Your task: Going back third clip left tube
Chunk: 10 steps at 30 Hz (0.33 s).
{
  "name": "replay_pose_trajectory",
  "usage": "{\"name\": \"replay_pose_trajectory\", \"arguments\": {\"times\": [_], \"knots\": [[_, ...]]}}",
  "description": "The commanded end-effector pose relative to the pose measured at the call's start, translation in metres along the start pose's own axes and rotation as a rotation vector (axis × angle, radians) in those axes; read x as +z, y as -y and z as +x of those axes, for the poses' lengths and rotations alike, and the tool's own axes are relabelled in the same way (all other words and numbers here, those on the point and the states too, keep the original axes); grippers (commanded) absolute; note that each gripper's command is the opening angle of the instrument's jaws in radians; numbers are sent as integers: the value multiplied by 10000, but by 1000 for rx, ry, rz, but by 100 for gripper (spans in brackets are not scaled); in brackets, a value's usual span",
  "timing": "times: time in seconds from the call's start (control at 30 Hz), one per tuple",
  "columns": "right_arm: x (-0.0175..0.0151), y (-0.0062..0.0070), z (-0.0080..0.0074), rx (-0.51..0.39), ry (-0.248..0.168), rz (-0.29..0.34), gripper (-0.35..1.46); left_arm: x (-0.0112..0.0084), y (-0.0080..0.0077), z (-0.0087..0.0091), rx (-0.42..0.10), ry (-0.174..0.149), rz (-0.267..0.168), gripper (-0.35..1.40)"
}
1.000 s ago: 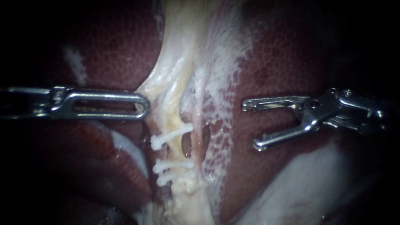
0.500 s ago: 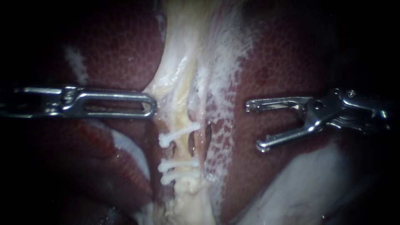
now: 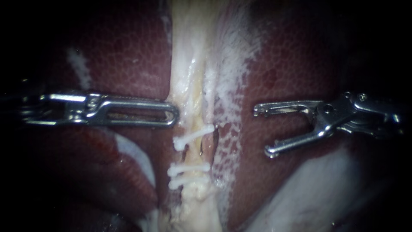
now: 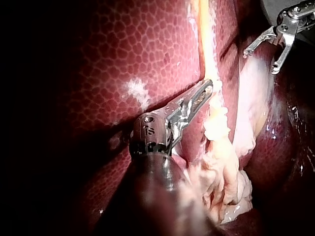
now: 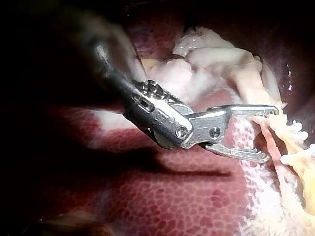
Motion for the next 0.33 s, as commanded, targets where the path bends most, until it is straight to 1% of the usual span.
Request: {"name": "replay_pose_trajectory", "arguments": {"times": [0.03,0.33], "knots": [[-1,0,0,0,0,0,60,0,0,0,-1,0,-1,-35],[-1,0,0,1,0,-1,60,-1,-1,0,-1,-3,-1,-35]]}}
